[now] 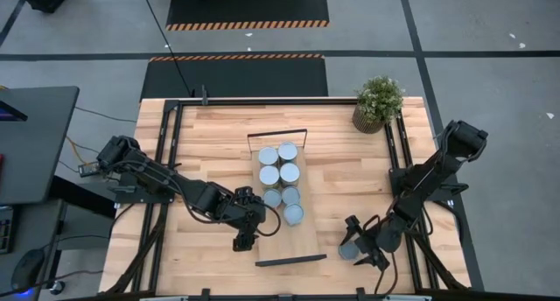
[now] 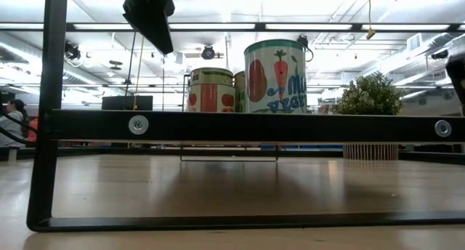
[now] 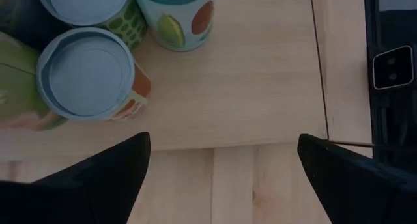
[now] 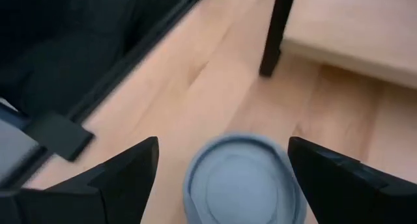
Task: Pick and place cans onto a shelf
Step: Put the blue tuna can on the shelf
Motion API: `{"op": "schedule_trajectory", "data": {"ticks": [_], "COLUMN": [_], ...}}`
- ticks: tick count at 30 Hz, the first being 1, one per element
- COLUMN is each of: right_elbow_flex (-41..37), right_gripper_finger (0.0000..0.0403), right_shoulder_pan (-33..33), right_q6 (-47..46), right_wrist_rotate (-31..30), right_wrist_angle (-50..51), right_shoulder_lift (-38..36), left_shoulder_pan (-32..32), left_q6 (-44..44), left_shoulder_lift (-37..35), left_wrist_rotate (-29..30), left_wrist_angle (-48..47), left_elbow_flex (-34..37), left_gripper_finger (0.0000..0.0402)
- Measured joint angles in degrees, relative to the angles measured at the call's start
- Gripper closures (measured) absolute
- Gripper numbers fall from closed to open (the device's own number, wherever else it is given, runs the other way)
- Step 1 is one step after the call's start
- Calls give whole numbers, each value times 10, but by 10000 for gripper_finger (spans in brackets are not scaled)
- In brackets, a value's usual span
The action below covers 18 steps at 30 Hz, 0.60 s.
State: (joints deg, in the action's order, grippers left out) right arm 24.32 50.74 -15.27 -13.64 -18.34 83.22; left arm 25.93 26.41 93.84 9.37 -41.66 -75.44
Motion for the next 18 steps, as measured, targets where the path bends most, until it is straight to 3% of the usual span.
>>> {"op": "schedule_trajectory", "data": {"ticks": [18], "right_elbow_flex": [0], "right_gripper_finger": [54], "right_shoulder_pan": [6], "right_q6": [28], "right_wrist_rotate": [-57], "right_wrist_angle": [-13], "right_shoulder_lift": [29], "left_shoulder_pan": [0], "left_q6": [1], "left_shoulder_lift": [0], "left_wrist_rotate": [0], "left_wrist_angle": [5], "left_elbow_flex": [0], "left_gripper_finger": [8]}}
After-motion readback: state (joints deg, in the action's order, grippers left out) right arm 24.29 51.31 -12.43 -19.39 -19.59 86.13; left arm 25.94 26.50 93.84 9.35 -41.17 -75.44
